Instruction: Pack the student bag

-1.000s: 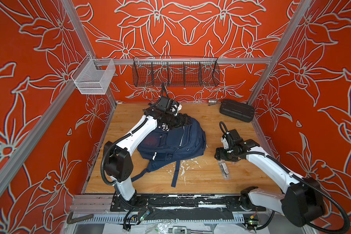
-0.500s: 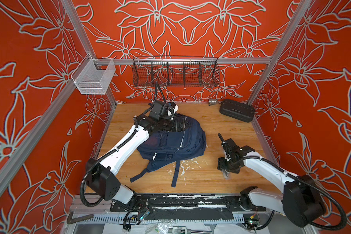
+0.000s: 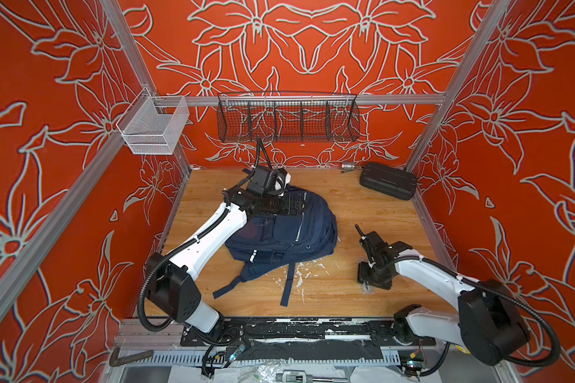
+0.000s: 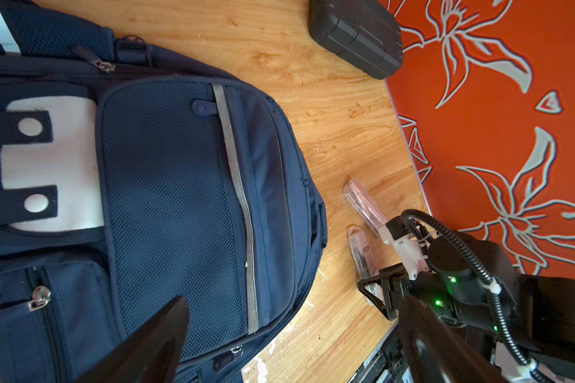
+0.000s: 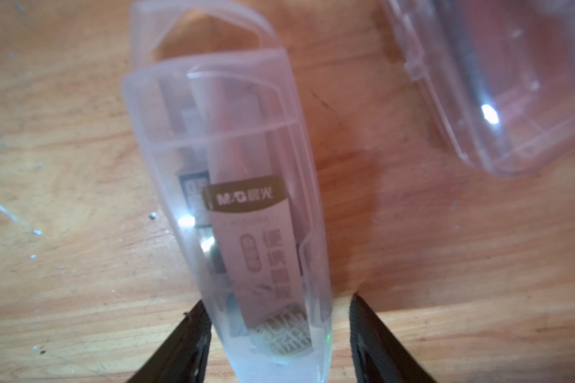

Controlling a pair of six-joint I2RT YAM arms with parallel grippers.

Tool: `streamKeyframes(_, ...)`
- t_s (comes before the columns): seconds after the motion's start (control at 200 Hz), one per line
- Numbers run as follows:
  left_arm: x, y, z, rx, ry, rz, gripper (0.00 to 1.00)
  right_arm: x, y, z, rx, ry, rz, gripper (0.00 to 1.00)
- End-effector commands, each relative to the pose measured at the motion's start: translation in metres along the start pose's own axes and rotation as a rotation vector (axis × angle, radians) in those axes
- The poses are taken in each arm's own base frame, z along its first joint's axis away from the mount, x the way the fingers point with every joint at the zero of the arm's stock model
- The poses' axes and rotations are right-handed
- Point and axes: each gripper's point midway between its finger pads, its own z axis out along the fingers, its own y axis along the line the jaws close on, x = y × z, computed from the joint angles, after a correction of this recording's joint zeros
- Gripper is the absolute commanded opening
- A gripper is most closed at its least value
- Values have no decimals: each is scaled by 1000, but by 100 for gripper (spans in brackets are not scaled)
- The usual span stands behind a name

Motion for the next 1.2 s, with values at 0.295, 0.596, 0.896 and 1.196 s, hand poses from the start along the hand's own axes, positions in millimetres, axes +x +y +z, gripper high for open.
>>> streamKeyframes(0.295,14,6,4,-31,73,-28,87,-14,22,0,-74,-29,-2,46)
streamKeyframes(0.596,34,11,23,-176,177,25,87,-39,36,-52,-152,-201,-46,40)
streamKeyframes(0.896,47,24,50,-306,275,56,87,-83,61,-136,-262,-474,-117,35)
streamKeyframes(1.196,51,24,82,-337,340,74,87,-118,98,-168,-330,-538,-184,34)
